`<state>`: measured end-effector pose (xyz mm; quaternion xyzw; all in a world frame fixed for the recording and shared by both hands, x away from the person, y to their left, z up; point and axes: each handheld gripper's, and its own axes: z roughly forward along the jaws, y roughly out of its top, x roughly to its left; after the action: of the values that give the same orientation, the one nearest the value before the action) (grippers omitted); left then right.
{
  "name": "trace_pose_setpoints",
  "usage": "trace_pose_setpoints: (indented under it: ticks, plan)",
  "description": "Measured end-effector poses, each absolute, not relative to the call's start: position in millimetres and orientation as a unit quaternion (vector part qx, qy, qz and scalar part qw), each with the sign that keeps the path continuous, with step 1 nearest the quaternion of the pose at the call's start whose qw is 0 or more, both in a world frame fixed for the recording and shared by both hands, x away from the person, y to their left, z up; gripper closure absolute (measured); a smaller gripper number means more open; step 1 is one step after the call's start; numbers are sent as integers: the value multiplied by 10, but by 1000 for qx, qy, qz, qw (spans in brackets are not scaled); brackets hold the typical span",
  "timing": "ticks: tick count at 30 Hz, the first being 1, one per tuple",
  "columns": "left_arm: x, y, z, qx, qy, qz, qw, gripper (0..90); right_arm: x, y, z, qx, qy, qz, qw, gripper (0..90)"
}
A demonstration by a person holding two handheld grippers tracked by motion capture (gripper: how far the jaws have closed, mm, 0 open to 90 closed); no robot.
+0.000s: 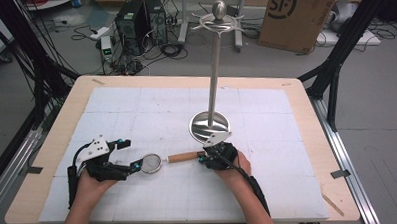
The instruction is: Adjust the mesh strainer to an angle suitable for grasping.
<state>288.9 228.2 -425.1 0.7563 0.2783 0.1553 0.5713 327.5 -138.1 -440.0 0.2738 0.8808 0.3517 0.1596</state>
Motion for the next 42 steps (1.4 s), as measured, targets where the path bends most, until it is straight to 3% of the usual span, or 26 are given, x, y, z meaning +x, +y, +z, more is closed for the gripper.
trace_pose_setpoints:
  ticks: [14,26,42]
  plan:
    - [2890,2303,-4257,757,281,157,569,150,3190,-1589,-4266,290,867,376,150,519]
    - [2889,2284,-4266,760,284,156,563,150,2818,-2210,-4070,315,821,439,183,456]
    - [2877,2273,-4252,756,280,151,572,150,2780,-2608,-4061,354,782,467,212,367]
